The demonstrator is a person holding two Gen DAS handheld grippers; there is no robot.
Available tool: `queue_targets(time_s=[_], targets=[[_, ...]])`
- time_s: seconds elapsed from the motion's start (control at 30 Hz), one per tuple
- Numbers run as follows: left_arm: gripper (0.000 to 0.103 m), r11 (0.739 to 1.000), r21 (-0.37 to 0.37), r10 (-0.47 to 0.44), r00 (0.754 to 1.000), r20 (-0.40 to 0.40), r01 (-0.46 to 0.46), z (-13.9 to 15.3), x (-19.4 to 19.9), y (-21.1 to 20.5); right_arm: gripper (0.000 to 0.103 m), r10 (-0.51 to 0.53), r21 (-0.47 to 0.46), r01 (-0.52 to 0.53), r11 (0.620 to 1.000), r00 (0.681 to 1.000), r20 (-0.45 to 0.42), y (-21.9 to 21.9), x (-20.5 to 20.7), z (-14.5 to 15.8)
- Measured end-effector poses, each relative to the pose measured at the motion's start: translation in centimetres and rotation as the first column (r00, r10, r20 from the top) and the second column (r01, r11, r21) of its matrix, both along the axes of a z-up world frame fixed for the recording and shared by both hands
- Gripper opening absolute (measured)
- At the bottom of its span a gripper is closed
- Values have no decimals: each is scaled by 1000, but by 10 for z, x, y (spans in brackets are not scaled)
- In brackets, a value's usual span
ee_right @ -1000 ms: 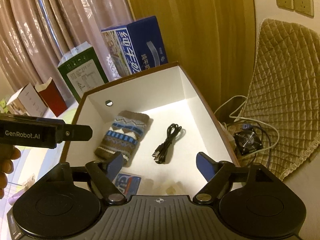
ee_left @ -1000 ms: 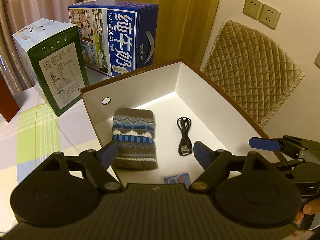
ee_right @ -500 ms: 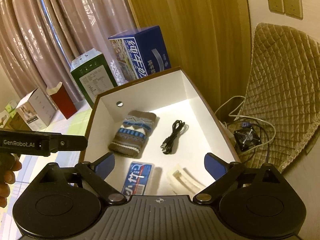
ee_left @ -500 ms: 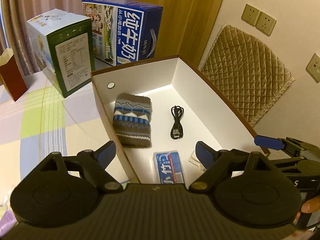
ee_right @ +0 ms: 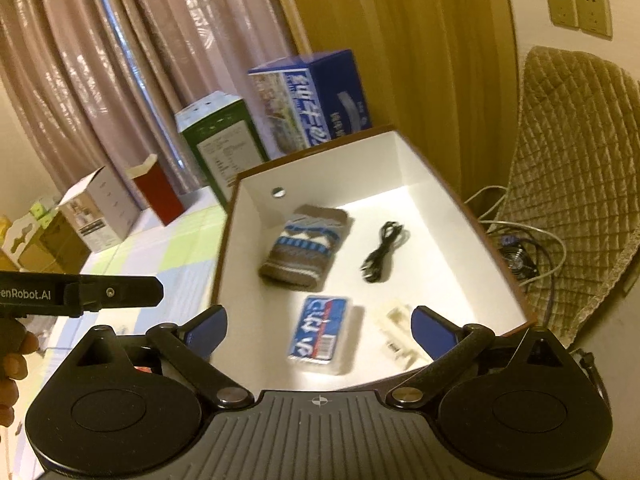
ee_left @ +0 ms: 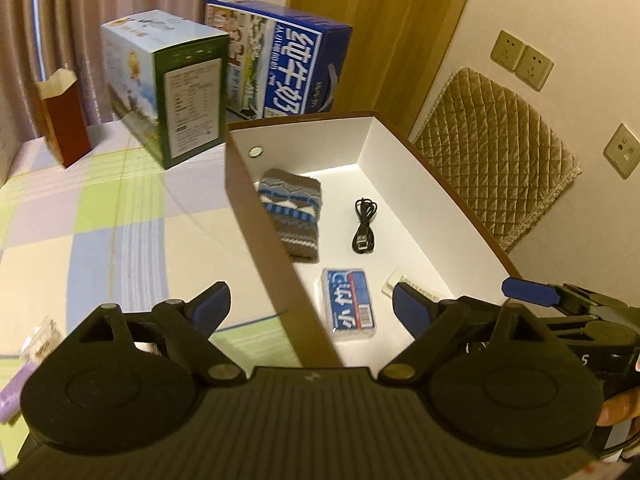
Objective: Organize objects
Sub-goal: 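Withdraw both grippers from the box toward the remaining items, then grasp the black product box with the left gripper while the right gripper grasps the clear cup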
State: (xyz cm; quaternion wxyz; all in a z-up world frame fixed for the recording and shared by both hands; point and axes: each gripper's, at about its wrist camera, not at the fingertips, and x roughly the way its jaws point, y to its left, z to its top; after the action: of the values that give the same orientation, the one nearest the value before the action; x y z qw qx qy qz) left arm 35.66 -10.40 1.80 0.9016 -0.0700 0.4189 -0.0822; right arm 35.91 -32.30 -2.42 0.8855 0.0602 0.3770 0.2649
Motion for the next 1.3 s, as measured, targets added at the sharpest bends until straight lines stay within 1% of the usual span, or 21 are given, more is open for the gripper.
queue_targets(time_s=[0.23, 0.33, 0.43, 0.53, 0.6, 0.63, 0.7, 0.8, 0.9, 1.07, 1.3], targets=[[85, 997, 4, 80, 997, -18, -80, -7, -48, 33, 96, 69, 22, -69, 997, 998, -12, 26, -28, -2], [85, 991, 17, 136, 990, -39, -135, -14, -68, 52, 96, 116, 35, -116, 993, 993, -3, 39, -44, -3], [85, 979, 28, 203, 977, -66, -201, -22, -87, 75, 96, 166, 31, -166, 986, 986, 7, 55, -58, -5], [85, 961, 50, 276, 957, -90, -273, -30, -105, 97, 92, 220, 16, -221, 975, 975, 27, 73, -71, -8], [85, 949, 68, 315, 944, -99, -309, -35, -113, 108, 85, 258, 1, -258, 966, 966, 34, 84, -78, -11], [85, 943, 71, 332, 937, -105, -326, -38, -117, 114, 84, 276, -3, -276, 961, 961, 35, 91, -81, -13], [85, 931, 74, 365, 924, -119, -358, -42, -125, 123, 76, 300, -10, -300, 954, 953, 31, 101, -85, -17], [85, 914, 85, 405, 905, -129, -397, -48, -135, 135, 71, 324, -24, -324, 946, 946, 11, 116, -88, -27], [86, 897, 97, 440, 887, -139, -430, -55, -142, 143, 71, 334, -38, -334, 942, 942, -18, 130, -89, -38], [86, 866, 122, 500, 848, -178, -485, -73, -143, 157, 71, 319, -61, -323, 944, 945, -71, 146, -82, -57], [86, 835, 121, 549, 803, -231, -536, -97, -130, 169, 71, 305, -113, -313, 943, 949, -84, 164, -73, -72]])
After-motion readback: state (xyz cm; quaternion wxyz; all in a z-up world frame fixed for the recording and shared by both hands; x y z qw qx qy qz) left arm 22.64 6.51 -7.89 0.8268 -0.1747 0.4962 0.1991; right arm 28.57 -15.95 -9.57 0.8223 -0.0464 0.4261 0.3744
